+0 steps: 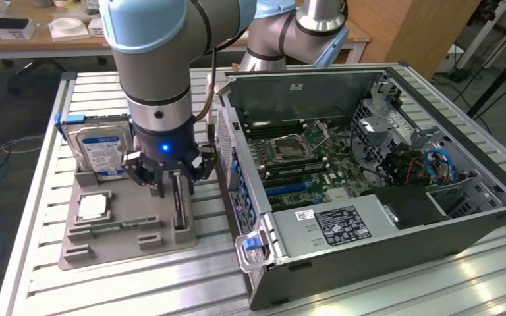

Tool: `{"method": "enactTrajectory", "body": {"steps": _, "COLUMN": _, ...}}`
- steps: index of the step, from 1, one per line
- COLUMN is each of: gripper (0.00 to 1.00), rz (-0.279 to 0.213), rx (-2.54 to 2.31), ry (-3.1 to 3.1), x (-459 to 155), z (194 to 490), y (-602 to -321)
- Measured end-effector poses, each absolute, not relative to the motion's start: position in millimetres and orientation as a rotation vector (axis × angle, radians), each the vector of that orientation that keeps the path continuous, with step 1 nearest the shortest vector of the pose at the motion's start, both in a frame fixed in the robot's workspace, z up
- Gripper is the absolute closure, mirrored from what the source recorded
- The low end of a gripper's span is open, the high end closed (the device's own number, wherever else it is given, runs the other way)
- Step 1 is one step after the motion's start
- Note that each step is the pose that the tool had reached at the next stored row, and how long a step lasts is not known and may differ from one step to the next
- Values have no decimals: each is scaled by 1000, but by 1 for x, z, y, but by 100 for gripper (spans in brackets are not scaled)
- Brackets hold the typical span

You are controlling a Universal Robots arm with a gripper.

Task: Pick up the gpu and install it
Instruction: 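Pick up the gpu and move the gpu toward the slot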

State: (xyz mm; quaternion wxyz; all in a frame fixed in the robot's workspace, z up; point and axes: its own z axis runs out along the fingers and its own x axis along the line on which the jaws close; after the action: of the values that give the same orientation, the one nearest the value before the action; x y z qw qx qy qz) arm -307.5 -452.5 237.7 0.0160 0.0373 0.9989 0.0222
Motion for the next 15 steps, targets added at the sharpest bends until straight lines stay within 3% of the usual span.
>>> {"method": "enactTrajectory", "body": {"steps": 7, "gripper": 47, "rz": 69, "rx": 116, "ry": 3106, "x": -307, "z": 237, "y": -453}}
{"method": "enactTrajectory", "body": {"steps": 8, "gripper": 54, "rz": 69, "rx": 116, "ry": 3106, "x": -307, "z": 237, "y": -453}}
{"method": "enactTrajectory", "body": {"steps": 11, "gripper": 56, "rz": 69, "rx": 116, "ry": 3106, "x": -307, "z": 237, "y": -452}}
{"method": "enactTrajectory", "body": {"steps": 12, "gripper": 62, "rz": 70, "rx": 116, "ry": 3106, "x": -307, "z": 237, "y": -452}}
{"method": "enactTrajectory", "body": {"steps": 15, "gripper": 62, "rz": 69, "rx": 116, "ry": 3106, "x": -306, "z": 237, "y": -453}}
